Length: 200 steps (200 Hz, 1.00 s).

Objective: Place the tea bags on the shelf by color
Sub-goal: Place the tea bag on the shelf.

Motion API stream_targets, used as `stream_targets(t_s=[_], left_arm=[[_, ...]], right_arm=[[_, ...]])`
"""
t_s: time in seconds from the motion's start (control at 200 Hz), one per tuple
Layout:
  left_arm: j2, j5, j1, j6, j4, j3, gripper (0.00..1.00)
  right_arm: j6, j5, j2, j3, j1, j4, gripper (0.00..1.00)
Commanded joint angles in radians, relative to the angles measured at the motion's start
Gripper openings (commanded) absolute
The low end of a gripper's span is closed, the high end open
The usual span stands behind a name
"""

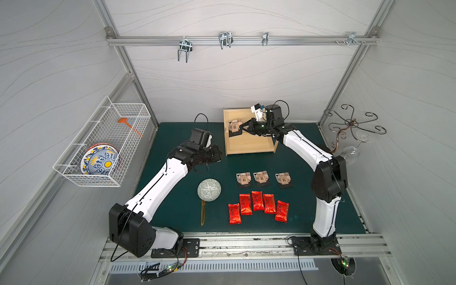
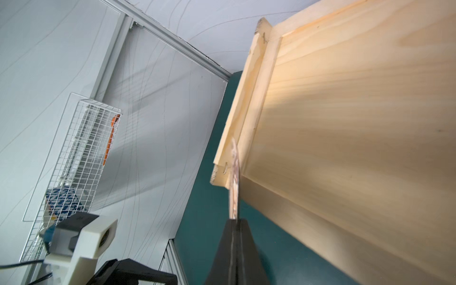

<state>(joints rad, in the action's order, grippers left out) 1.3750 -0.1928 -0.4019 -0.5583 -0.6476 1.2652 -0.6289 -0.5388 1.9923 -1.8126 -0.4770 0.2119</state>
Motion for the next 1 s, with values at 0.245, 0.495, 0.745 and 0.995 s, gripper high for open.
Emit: stream_targets(t_s=[0.245,0.495,0.745,0.995], left_arm=[[0.022,0.002,0.003,0.034,0.034,-0.014,0.43],[0.029,-0.009,0.004,0.031,0.043,-0.027,0.43],[0.027,-0.016,0.003,0.031,0.044,-0.034,0.43],[0.016,-0.016,0.003,0.035,0.044,-0.04,0.44]], right_arm=[[0.073,0.005,0.13,-0.214,0.017,0.127,0.0],[0.129,0.029,0.204,-0.309,0.014,0.199,0.0],[0.18,0.065,0.236,-0.358,0.014,0.243,0.07],[0.188,0.056,0.291,-0.44,0.001,0.277,0.14]])
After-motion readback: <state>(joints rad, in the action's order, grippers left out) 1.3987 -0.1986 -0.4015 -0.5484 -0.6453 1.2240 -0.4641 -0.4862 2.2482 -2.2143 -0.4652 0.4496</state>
